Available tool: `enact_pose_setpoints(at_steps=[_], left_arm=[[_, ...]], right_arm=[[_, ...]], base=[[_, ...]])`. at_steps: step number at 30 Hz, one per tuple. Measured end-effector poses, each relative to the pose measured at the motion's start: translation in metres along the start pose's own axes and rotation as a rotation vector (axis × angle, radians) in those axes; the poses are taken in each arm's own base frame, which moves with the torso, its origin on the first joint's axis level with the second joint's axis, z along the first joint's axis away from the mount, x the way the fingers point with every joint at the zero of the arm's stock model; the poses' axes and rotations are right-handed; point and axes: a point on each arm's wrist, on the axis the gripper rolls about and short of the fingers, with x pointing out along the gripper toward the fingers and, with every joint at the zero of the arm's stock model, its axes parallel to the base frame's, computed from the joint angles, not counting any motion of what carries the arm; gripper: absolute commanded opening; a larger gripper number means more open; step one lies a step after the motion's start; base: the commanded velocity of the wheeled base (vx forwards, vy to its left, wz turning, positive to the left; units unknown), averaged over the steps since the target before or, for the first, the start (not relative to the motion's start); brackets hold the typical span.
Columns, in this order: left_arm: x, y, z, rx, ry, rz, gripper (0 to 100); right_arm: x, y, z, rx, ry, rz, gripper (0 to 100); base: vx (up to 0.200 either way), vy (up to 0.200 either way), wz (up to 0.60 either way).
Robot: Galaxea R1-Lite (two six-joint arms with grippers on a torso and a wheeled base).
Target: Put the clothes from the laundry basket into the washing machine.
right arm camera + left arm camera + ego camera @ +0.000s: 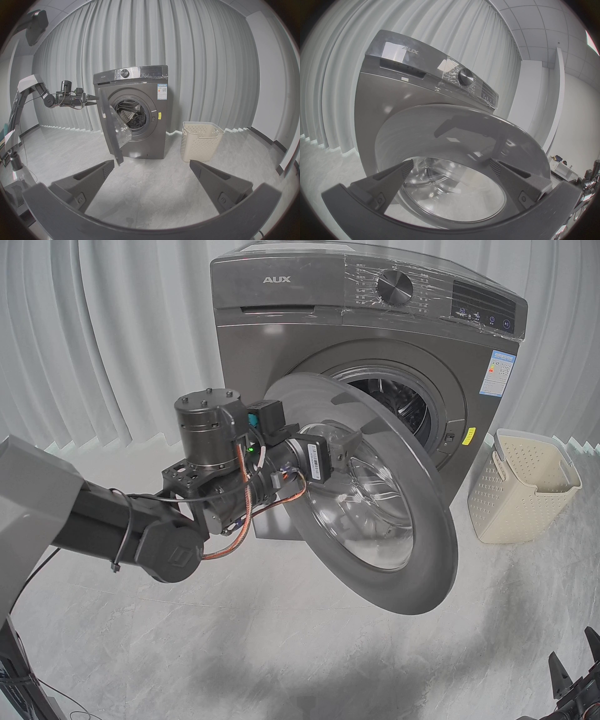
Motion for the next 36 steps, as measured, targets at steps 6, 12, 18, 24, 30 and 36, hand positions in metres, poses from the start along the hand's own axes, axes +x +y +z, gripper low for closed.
enact_pose_setpoints(at_steps=[6,12,18,24,30,36], left_arm=[[0.023,0.0,0.0,-0.002,-0.017,0.0,100],[0.048,0.003,0.004,-0.018,-0.047,0.05,100],[0.064,0.007,0.005,-0.064,-0.077,0.106,100],[0.052,0.005,-0.001,-0.073,-0.02,0.102,100],[0.006,-0.003,-0.011,-0.068,0.106,0.079,100],[-0.064,-0.009,-0.002,-0.051,0.172,0.064,100]], right_arm=[[0.0,0.0,0.0,0.0,0.0,0.0,100],[0.0,0.0,0.0,0.0,0.0,0.0,100],[0.0,0.0,0.0,0.0,0.0,0.0,100],[0.0,0.0,0.0,0.0,0.0,0.0,100],[0.0,0.0,0.0,0.0,0.0,0.0,100],[0.0,0.0,0.0,0.0,0.0,0.0,100]], base=[[0.0,0.0,0.0],[0.0,0.0,0.0],[0.0,0.0,0.0],[0.0,0.0,0.0],[0.0,0.0,0.0],[0.0,0.0,0.0]])
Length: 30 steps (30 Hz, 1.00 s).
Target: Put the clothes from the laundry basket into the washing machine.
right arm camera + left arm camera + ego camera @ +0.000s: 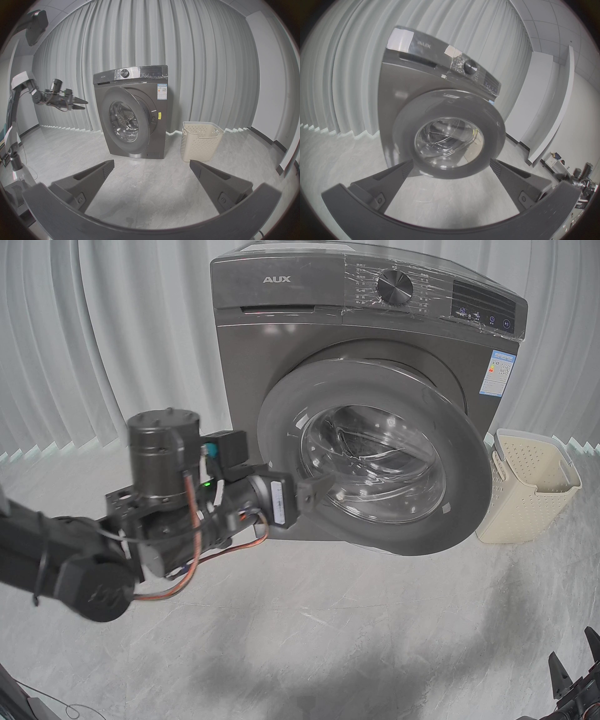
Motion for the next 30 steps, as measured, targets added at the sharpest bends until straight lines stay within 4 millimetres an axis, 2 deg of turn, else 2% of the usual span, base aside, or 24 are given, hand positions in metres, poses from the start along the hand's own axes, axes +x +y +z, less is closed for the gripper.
enact_pose_setpoints(at_steps=[8,14,18,23,27,30], left_arm=[[-0.111,0.015,-0.007,0.04,0.003,0.051,100],[-0.191,0.033,-0.024,0.059,-0.019,0.136,100],[-0.233,0.04,-0.039,0.065,-0.042,0.197,100],[-0.28,0.043,-0.07,0.054,-0.063,0.297,100],[-0.307,0.042,-0.101,0.031,-0.092,0.407,100],[-0.318,0.039,-0.118,0.019,-0.129,0.505,100]], right_arm=[[0.0,0.0,0.0,0.0,0.0,0.0,100],[0.0,0.0,0.0,-0.001,0.0,0.0,100],[0.0,0.0,0.0,-0.003,-0.001,0.0,100],[0.0,0.0,0.001,-0.012,-0.014,0.002,100],[0.0,0.0,0.002,-0.019,-0.024,0.005,100],[0.0,0.0,0.003,-0.023,-0.029,0.006,100]], base=[[0.0,0.0,0.0],[0.0,0.0,0.0],[0.0,0.0,0.0],[0.0,0.0,0.0],[0.0,0.0,0.0],[0.0,0.0,0.0]])
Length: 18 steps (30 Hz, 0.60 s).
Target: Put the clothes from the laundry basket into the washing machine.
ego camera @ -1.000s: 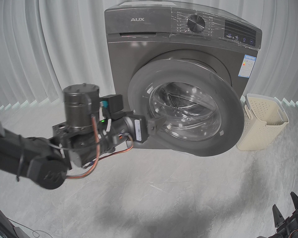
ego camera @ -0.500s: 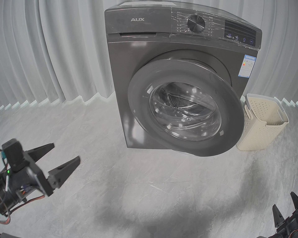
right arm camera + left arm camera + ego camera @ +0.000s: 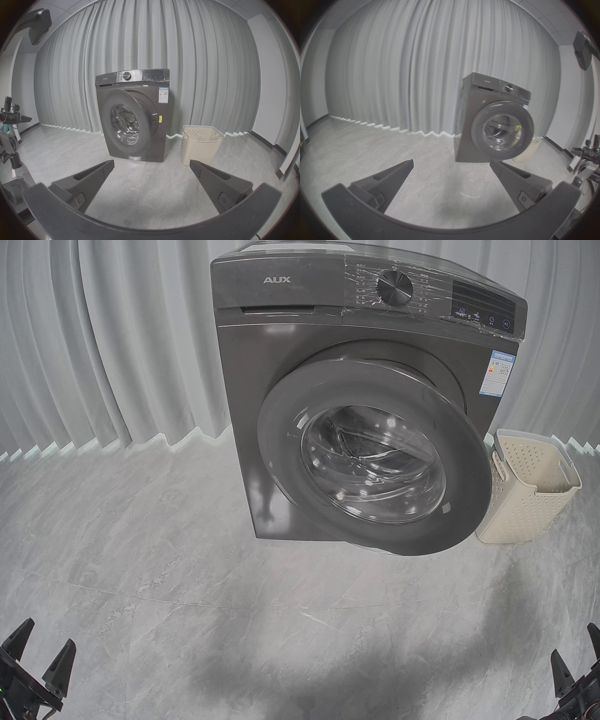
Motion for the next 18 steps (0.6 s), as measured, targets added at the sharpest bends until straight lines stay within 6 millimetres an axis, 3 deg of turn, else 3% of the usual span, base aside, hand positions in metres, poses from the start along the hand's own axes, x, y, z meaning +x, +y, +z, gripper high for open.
enact_pose_setpoints(at_steps=[10,18], left_arm=[[-0.019,0.003,-0.039,0.069,-0.011,0.14,100],[-0.024,0.002,-0.043,0.106,-0.045,0.077,100]], right_arm=[[0.0,0.0,0.001,-0.011,-0.013,0.002,100],[0.0,0.0,0.002,-0.014,-0.018,0.002,100]], base=[[0.0,0.0,0.0],[0.0,0.0,0.0]])
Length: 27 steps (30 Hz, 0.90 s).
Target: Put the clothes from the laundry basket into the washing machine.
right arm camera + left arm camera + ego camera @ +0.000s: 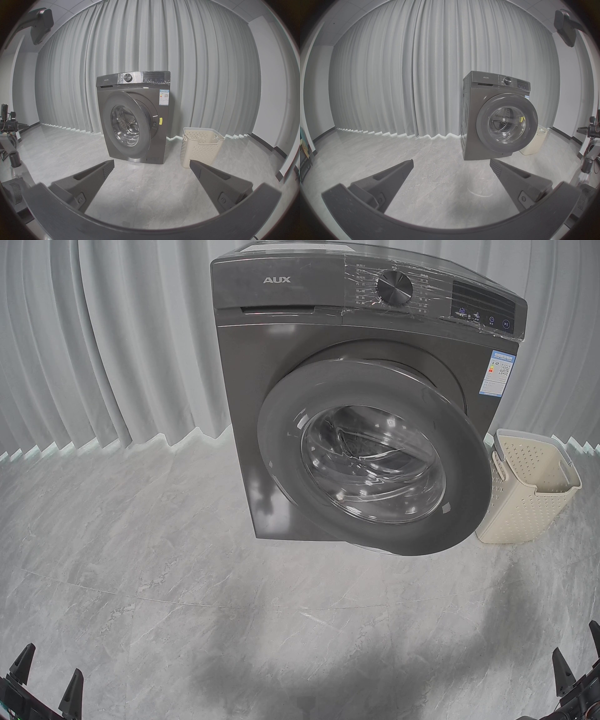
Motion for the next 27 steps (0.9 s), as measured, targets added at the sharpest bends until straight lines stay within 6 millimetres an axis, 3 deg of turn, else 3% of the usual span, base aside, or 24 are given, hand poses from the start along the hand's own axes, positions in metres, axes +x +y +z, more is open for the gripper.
enact_pose_setpoints(at_steps=[3,6,12,16,20,27], left_arm=[[-0.001,0.0,0.0,0.0,-0.008,-0.001,100],[-0.001,0.0,0.0,-0.001,-0.011,-0.002,100],[-0.001,0.0,0.0,-0.001,-0.015,-0.002,100],[-0.001,0.0,0.0,-0.004,-0.015,-0.002,100],[-0.001,0.0,-0.001,-0.008,-0.016,-0.001,100],[-0.001,0.0,0.0,-0.015,-0.016,0.0,100]], right_arm=[[-0.001,0.0,0.006,0.01,-0.044,-0.005,100],[-0.006,-0.001,0.026,0.038,-0.131,-0.01,100],[-0.019,-0.006,0.086,0.163,-0.2,0.058,100],[-0.017,-0.01,0.125,0.204,-0.232,0.133,100],[0.009,-0.011,0.148,0.228,-0.201,0.196,100],[0.081,0.001,0.156,0.249,-0.034,0.259,100]], base=[[0.0,0.0,0.0],[0.0,0.0,0.0],[0.0,0.0,0.0],[0.0,0.0,0.0],[0.0,0.0,0.0],[0.0,0.0,0.0]])
